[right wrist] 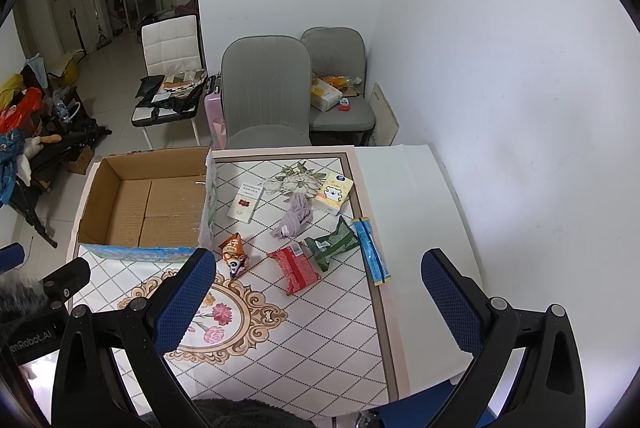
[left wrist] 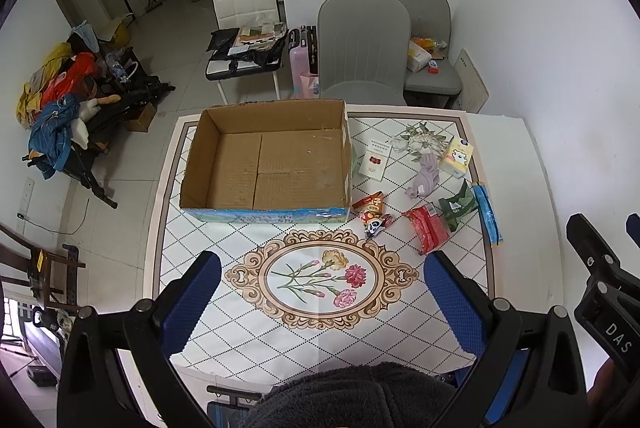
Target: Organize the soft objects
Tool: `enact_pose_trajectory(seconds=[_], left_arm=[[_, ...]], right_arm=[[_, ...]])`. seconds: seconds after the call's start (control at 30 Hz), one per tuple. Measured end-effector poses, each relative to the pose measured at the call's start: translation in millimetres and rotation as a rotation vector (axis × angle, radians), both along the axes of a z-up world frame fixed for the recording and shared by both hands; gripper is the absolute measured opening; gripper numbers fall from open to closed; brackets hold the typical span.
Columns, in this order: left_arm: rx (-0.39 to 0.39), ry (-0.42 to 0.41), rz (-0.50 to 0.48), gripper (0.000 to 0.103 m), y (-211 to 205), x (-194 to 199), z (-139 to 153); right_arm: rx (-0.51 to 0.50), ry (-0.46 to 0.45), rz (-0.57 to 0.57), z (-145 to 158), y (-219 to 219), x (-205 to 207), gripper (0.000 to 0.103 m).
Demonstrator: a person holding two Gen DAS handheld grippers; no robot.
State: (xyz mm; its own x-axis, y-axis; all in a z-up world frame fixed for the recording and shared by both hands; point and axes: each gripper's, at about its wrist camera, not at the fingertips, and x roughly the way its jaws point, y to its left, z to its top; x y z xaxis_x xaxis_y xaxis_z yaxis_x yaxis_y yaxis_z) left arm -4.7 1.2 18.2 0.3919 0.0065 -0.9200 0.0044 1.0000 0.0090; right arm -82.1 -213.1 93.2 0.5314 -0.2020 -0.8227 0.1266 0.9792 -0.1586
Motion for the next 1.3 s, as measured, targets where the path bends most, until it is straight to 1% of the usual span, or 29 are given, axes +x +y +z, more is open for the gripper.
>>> enact_pose_trajectory(seconds=[0.23,0.57,0.87,1.0,1.1,1.13,1.2,1.23,1.3], left_arm=[[-0.001,-0.014,0.004,0.103,1.5,-2.2,0.7],[0.002,-0.016,0.003,0.103,2.2,-3.7,0.6],[0.002,-0.013,0.004,0.103,3.1,-5.0,0.1],[-0.006,-0.007,-0.013,0.103,1.5,-2.9,-4.0],[-0.037,0.011,-0.027,0.103,-6.8,11.3,-17.5],[-0.062,0.04,-0.037,0.103,-12.7,20.3,-27.2],[-0.136,0.096,-0.059,0.103,-26.8,40.2,-50.9],[-0.148,0.125,-0.067,0.103,-37.1,48.9,-62.6],[-0.202,0.187,-0.099,0.103,-59.0,68.0,-89.9]], right_arm=[[0.002,-0.01,0.005,3.9,2.4,0.6,0.103],[0.007,-0.009,0.007,1.1,1.6,1.2,0.103],[0.029,0.008,0.006,-4.8,2.4,0.9,0.103],[0.052,0.023,0.001,-9.9,-1.8,2.2,0.103],[0.057,0.04,-0.034,-22.3,-22.7,14.0,0.103],[0.051,0.057,-0.051,-28.9,-30.3,20.0,0.103],[0.069,0.088,-0.085,-48.3,-53.6,33.9,0.103],[0.074,0.109,-0.101,-58.6,-64.5,41.0,0.103],[0.097,0.165,-0.125,-86.1,-87.9,56.4,0.103]])
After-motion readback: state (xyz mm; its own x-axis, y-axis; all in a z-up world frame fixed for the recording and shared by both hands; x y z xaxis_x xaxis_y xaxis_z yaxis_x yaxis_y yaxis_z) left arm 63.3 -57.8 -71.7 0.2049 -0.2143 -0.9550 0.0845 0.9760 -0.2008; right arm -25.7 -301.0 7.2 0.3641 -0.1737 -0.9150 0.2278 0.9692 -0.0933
